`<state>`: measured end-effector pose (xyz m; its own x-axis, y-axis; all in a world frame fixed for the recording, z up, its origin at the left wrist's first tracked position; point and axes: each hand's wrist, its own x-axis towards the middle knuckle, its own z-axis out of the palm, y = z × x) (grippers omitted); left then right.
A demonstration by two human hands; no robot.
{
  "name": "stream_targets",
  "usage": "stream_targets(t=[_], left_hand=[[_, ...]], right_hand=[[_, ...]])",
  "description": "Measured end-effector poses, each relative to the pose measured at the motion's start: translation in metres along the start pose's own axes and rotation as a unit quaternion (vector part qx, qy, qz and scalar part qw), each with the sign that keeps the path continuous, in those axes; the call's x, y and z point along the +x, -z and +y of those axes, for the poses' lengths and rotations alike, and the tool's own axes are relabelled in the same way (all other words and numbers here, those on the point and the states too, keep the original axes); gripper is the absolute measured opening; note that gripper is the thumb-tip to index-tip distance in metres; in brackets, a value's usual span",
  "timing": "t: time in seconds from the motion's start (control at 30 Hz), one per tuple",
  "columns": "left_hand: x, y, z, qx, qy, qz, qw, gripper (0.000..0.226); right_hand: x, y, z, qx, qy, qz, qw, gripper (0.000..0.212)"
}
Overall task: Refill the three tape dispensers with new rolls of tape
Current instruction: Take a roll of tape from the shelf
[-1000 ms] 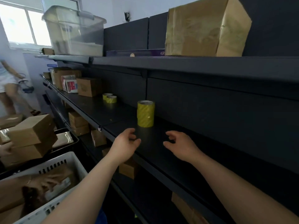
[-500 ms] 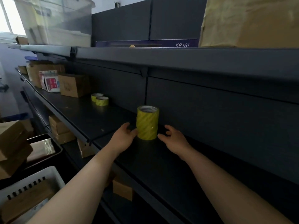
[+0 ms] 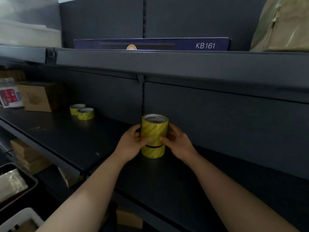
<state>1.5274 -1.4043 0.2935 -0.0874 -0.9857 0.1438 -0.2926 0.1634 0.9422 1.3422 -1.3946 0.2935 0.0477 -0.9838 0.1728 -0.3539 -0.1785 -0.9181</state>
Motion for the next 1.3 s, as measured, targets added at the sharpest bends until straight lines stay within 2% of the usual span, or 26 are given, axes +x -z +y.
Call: stream_targets(t=[0.13, 0.23, 0.33, 0.47, 0.6, 0.67, 0.83, 1.03, 1.3], left_hand=[[0.003, 0.001, -0.009, 0.023, -0.015, -0.02, 0.999, 0.082], [0.004, 0.004, -0.014, 0.085, -0.02, -0.022, 0.996, 0.084], [0.006, 0.008, -0.017, 0.06, 0.019, -0.052, 0.997, 0.089], [0.006, 0.007, -0.014, 0.02, 0.044, -0.073, 0.996, 0.102], [0.003, -0.001, -0.012, 0.003, 0.002, -0.082, 0.997, 0.08], [0.0, -0.006, -0.009, 0.002, -0.011, -0.09, 0.996, 0.079], [-0.013, -0.029, 0.014, 0.015, -0.067, -0.141, 0.988, 0.08], [-0.047, -0.09, 0.053, 0.001, -0.112, -0.253, 0.961, 0.082], [-0.133, -0.206, 0.105, -0.054, -0.146, -0.412, 0.898, 0.082]], right_hand=[[-0.005, 0.0, 0.007, 0.005, -0.005, 0.016, 1.0, 0.068], [-0.009, -0.005, 0.01, 0.003, -0.013, 0.014, 1.0, 0.068], [-0.006, -0.009, 0.011, 0.002, -0.019, 0.007, 1.0, 0.07], [-0.001, -0.012, 0.013, 0.002, -0.06, -0.025, 0.998, 0.086], [-0.006, -0.01, 0.011, 0.011, -0.062, -0.016, 0.998, 0.08], [-0.015, -0.002, 0.008, 0.006, -0.06, -0.001, 0.998, 0.077], [-0.06, 0.033, -0.003, -0.011, -0.05, 0.078, 0.996, 0.068], [-0.15, 0.087, -0.008, -0.036, -0.067, 0.198, 0.977, 0.06], [-0.302, 0.159, -0.012, -0.069, -0.114, 0.347, 0.928, 0.056]])
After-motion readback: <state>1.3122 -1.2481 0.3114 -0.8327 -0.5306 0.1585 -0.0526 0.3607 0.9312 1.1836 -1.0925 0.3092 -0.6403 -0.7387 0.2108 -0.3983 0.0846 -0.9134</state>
